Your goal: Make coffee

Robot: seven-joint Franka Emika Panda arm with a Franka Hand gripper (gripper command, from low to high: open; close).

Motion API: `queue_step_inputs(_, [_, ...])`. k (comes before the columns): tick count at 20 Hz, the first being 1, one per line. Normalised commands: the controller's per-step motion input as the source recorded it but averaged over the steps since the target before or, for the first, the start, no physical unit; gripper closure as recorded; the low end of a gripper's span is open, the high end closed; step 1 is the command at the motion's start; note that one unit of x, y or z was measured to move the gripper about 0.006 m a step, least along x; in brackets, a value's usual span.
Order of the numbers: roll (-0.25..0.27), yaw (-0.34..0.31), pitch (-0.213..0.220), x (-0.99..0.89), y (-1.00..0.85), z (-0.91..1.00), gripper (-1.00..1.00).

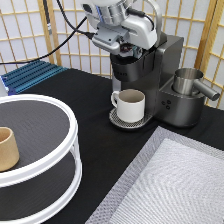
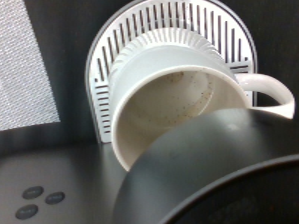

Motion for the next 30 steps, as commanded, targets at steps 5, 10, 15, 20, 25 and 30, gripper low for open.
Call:
queue_step_inputs(5, [-0.015,-0.039,-0.037,-0.16,-0.45,0.11,-1.00])
queue_step_inputs(10, [-0.022,-0.048,-0.038,-0.36,-0.53,0.05,-1.00])
queue_step_inputs(15, [-0.055,-0.063,-0.012,-0.44,0.21,0.79,-1.00])
queue_step_inputs(20, [-0.123,-0.052,-0.027,-0.10,0.74,1.00,-1.00])
queue_step_inputs(25, [-0.210,-0.059,0.000,0.03,0.88,0.74,-1.00])
queue_step_inputs(30, [-0.288,-0.020,0.019,0.27,0.81,0.37,-1.00])
